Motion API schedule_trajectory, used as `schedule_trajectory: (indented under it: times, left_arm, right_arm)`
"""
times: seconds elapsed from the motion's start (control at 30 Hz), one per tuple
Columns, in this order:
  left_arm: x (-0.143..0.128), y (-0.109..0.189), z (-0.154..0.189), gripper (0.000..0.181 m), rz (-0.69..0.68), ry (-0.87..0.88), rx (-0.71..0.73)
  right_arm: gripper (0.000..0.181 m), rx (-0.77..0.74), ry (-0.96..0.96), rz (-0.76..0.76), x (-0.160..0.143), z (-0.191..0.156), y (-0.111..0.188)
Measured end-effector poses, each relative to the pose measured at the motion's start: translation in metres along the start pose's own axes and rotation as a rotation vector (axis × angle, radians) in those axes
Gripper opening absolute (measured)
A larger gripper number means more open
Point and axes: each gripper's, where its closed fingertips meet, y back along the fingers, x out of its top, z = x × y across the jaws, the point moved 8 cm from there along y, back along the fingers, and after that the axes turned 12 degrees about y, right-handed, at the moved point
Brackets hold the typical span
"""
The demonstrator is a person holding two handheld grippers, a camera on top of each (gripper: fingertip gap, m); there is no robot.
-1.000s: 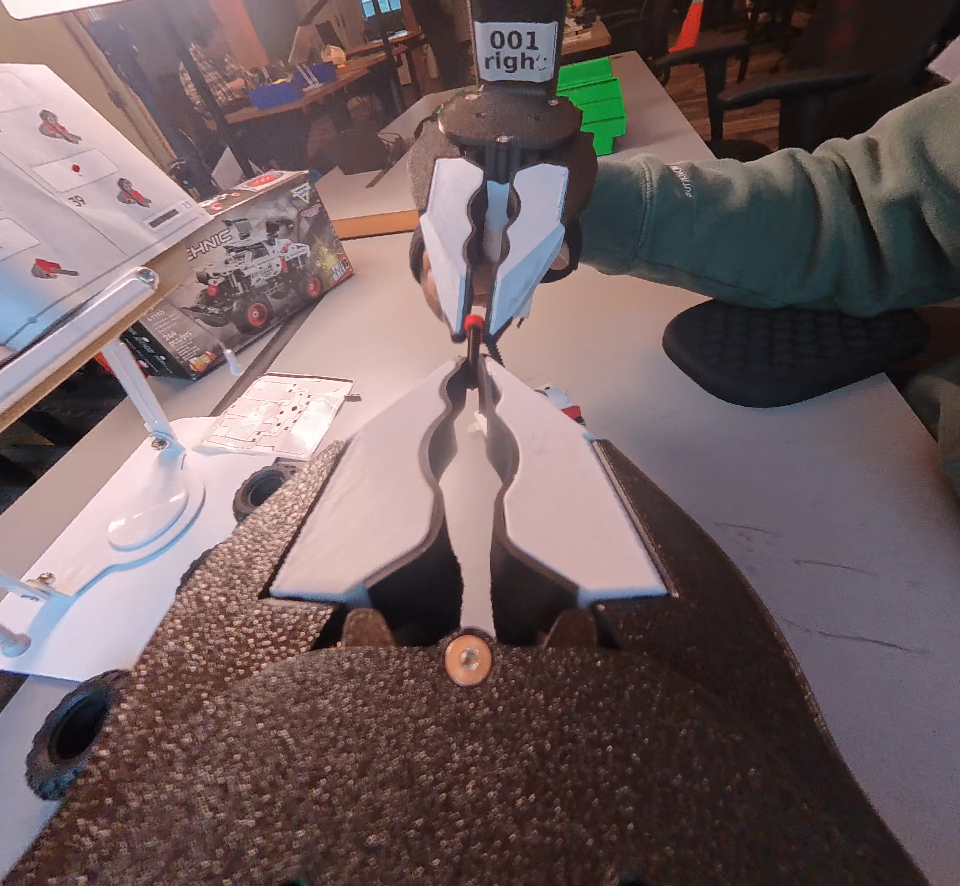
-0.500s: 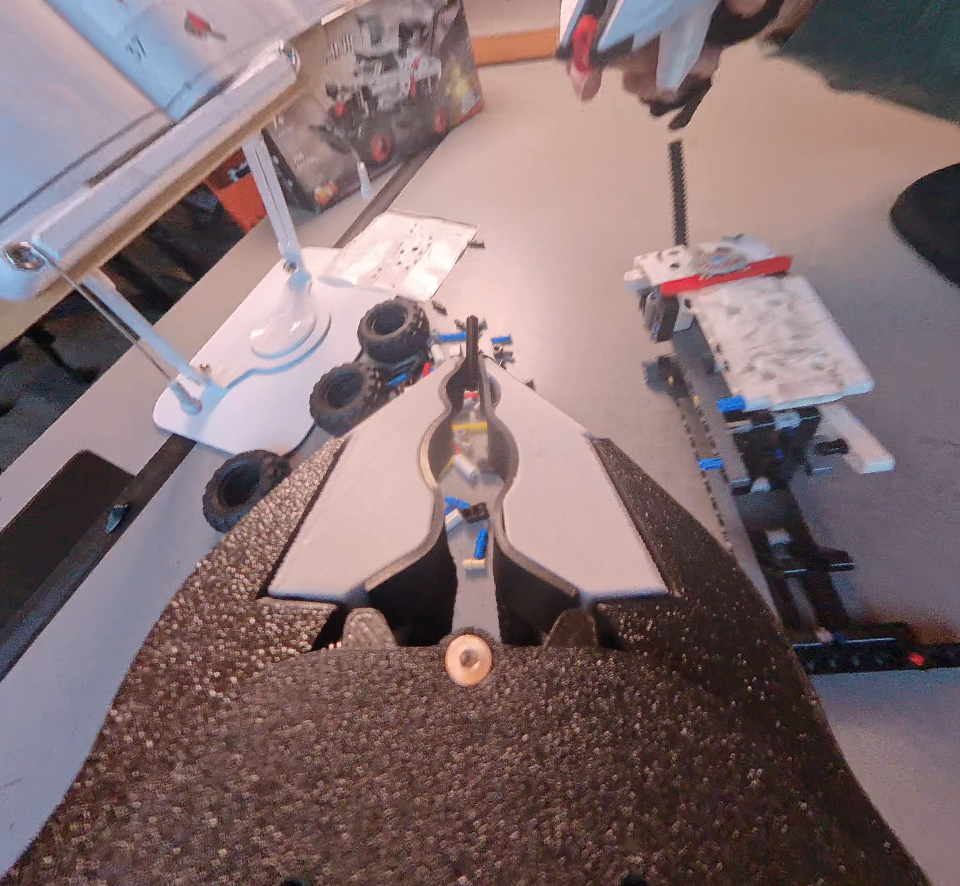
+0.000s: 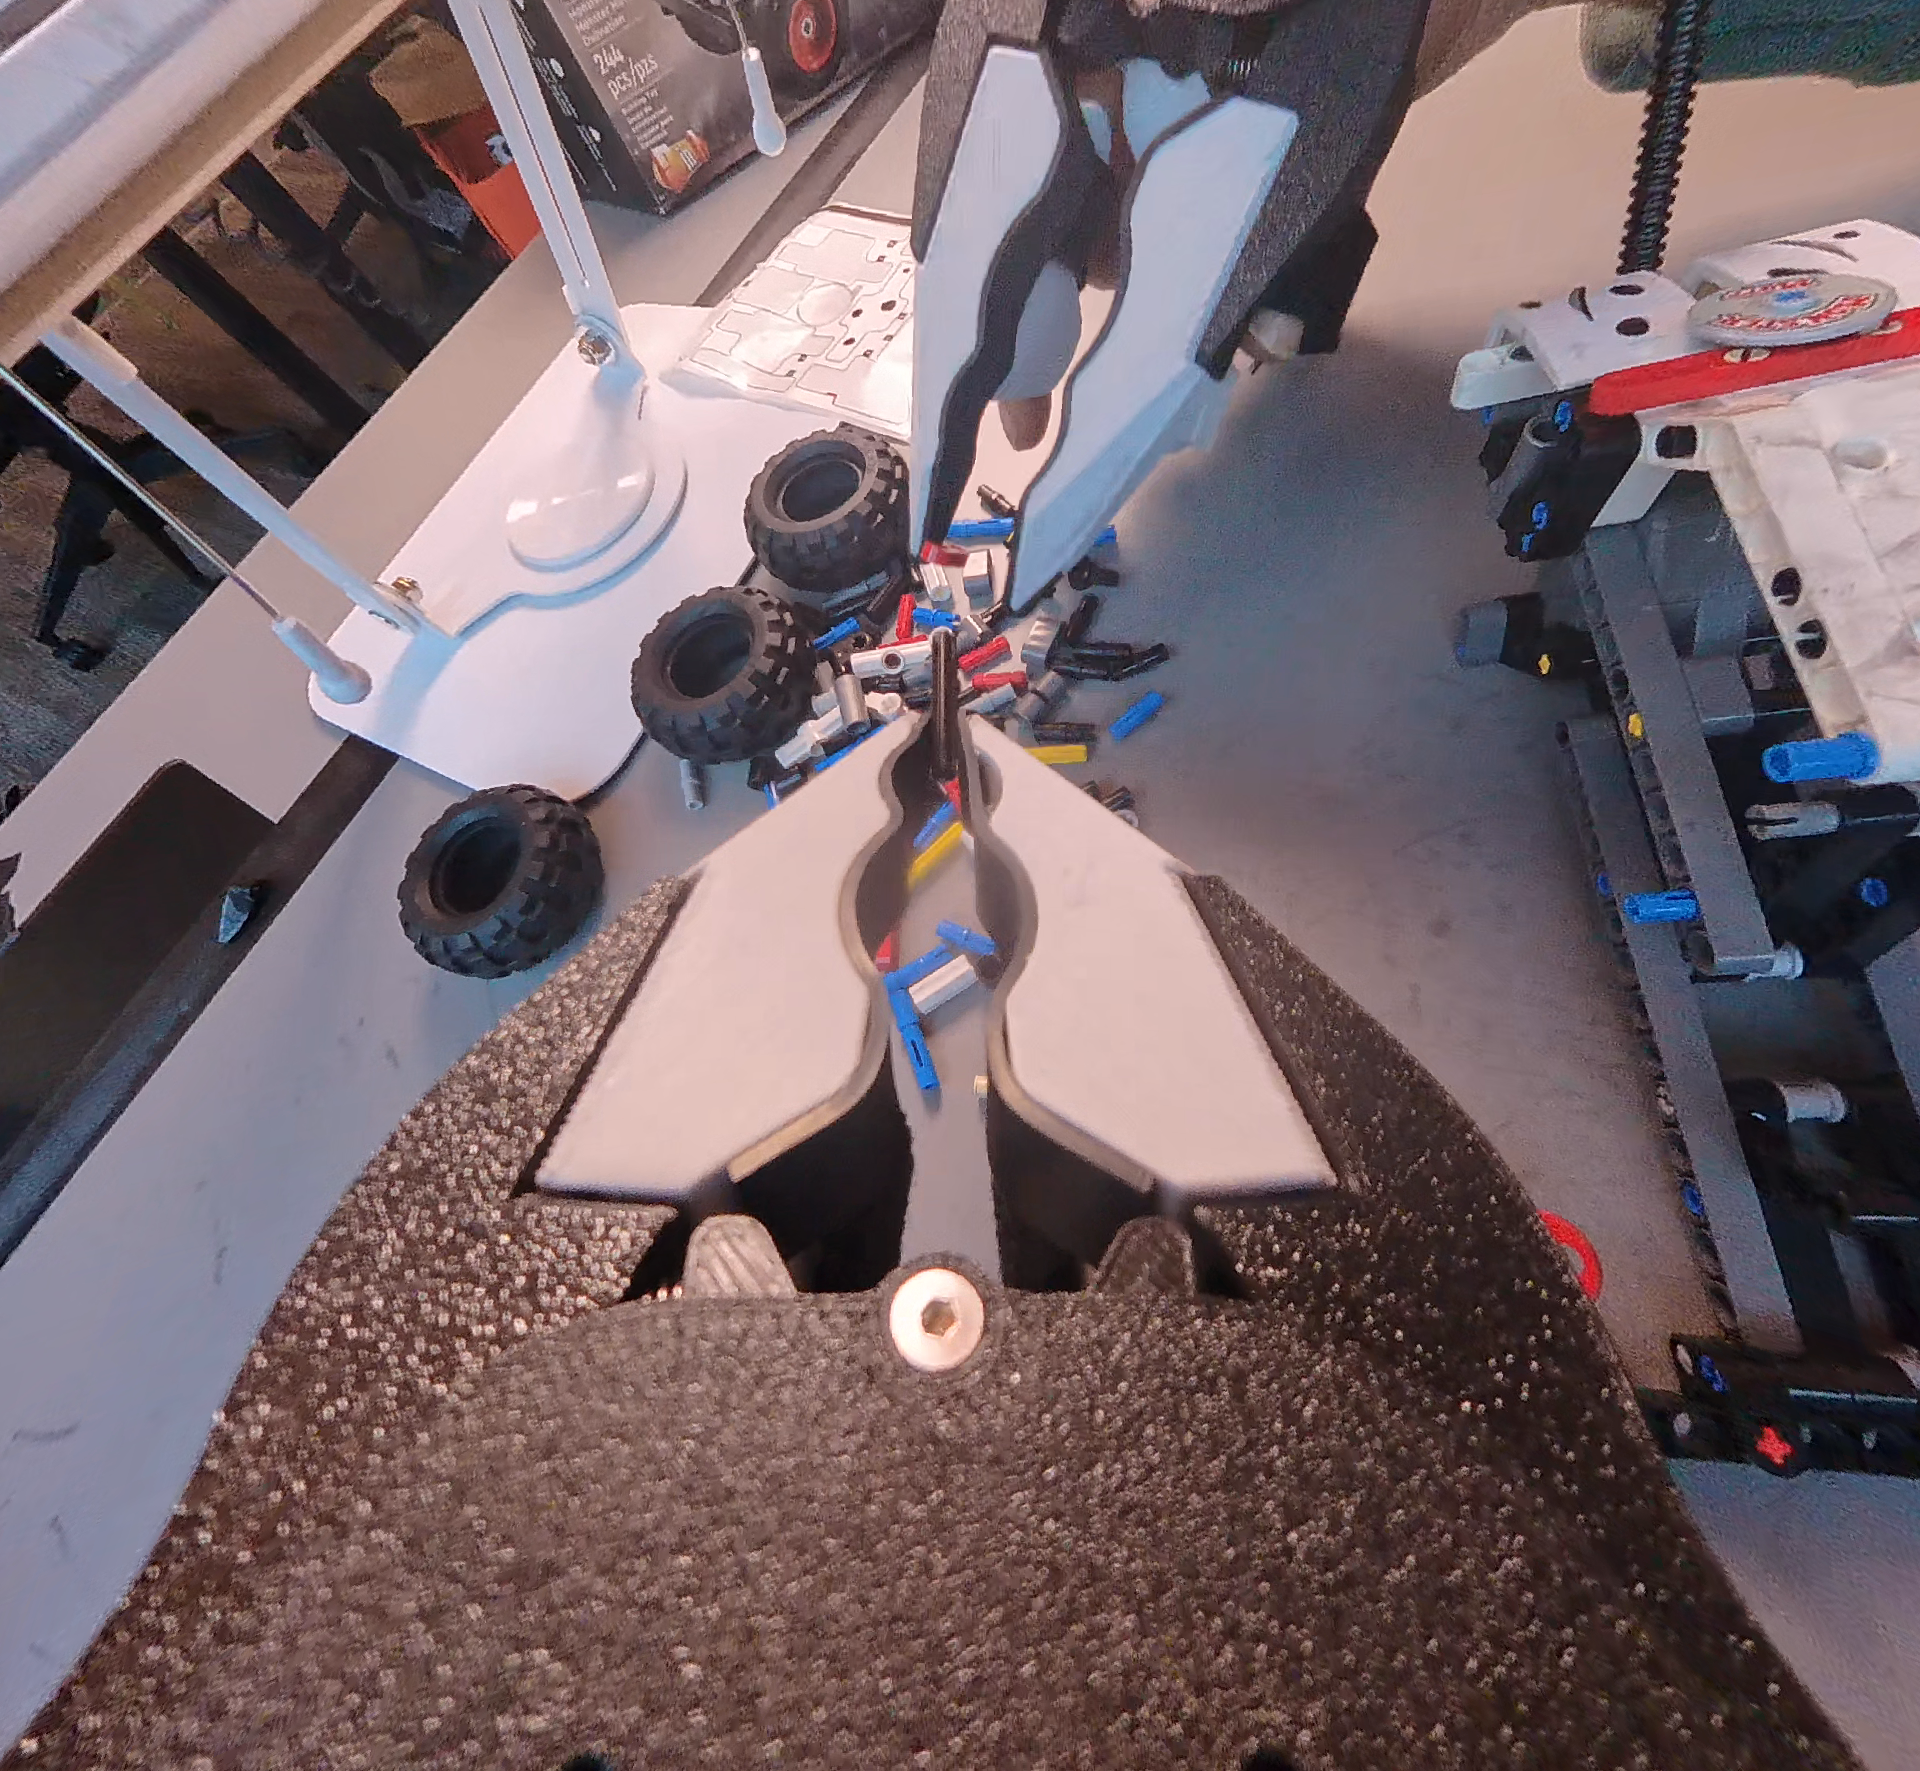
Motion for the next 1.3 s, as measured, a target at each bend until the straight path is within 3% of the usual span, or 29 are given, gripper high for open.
schedule_trajectory:
  times: [0.37, 0.5, 0.67, 0.83, 1.03, 1.13, 1.23, 1.3]
  left_arm:
    - [-0.019, -0.021, -0.005, 0.006, -0.089, 0.028, 0.010]
    - [-0.023, -0.026, -0.005, 0.017, -0.117, 0.003, 0.041]
    - [-0.017, -0.015, -0.021, 0.023, -0.036, 0.106, 0.087]
    - [-0.020, 0.007, -0.052, 0.034, 0.025, 0.224, 0.296]
    - [-0.024, 0.063, -0.086, 0.036, 0.059, 0.361, 0.531]
    - [-0.003, 0.099, -0.083, 0.036, 0.061, 0.383, 0.527]
    - [0.025, 0.133, -0.079, 0.035, 0.055, 0.348, 0.528]
    - [0.039, 0.151, -0.081, 0.035, 0.023, 0.298, 0.555]
  right_arm:
    - [0.065, 0.054, 0.025, -0.015, -0.006, -0.009, -0.006]
    - [0.071, 0.074, 0.011, -0.041, -0.010, -0.012, -0.010]
    - [0.071, 0.043, -0.008, 0.023, -0.007, -0.007, 0.001]
    - [0.060, -0.117, -0.076, 0.231, 0.003, 0.012, 0.032]
    - [0.034, -0.258, -0.087, 0.383, 0.011, 0.021, 0.075]
    - [0.027, -0.278, -0.058, 0.363, 0.012, 0.020, 0.083]
    - [0.000, -0.291, -0.030, 0.364, 0.012, 0.018, 0.087]
    - [0.000, -0.283, -0.025, 0.375, 0.013, 0.017, 0.089]
